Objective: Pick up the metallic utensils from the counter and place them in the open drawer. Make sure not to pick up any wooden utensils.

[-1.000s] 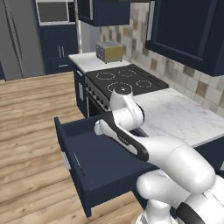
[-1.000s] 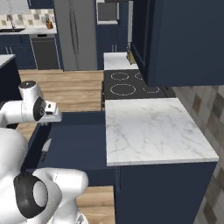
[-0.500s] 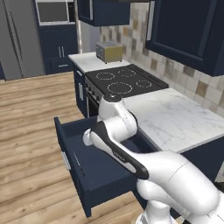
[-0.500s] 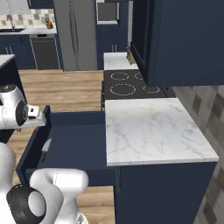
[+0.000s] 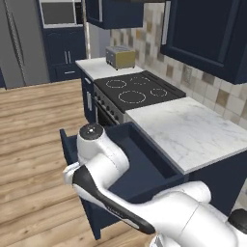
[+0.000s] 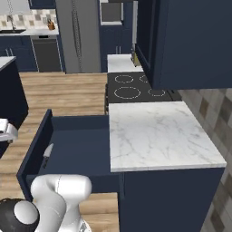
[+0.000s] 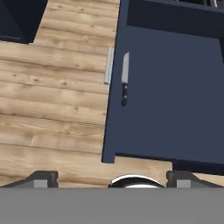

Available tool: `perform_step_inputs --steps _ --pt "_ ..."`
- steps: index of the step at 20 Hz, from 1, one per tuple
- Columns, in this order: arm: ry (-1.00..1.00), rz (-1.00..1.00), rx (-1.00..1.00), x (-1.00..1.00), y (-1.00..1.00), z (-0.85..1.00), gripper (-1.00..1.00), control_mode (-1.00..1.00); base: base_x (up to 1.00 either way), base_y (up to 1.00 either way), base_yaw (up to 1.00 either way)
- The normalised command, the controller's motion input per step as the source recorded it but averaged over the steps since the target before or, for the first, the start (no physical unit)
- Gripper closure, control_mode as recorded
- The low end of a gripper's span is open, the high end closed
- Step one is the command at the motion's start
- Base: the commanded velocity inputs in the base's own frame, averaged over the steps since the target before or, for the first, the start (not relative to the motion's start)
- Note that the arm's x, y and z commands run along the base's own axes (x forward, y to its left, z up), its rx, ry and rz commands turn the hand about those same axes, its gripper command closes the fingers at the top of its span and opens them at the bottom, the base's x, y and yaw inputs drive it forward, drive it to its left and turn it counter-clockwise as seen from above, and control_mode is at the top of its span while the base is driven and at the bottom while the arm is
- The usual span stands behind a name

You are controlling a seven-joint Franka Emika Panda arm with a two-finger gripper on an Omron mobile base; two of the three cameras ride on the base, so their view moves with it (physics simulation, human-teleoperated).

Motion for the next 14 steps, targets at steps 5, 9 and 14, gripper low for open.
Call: perform_step_inputs --steps 5,9,14 --pt "0.03 -0.13 0.10 0.39 -0.96 0.30 -1.00 -1.00 0.00 0.00 0.00" --pt "0.17 -0.18 0.20 0.51 -1.00 0.77 -1.00 -1.00 0.00 0.00 0.00" --pt "0.18 -0.12 0.17 0.21 -1.00 0.29 -1.00 -1.00 0.00 0.00 0.00"
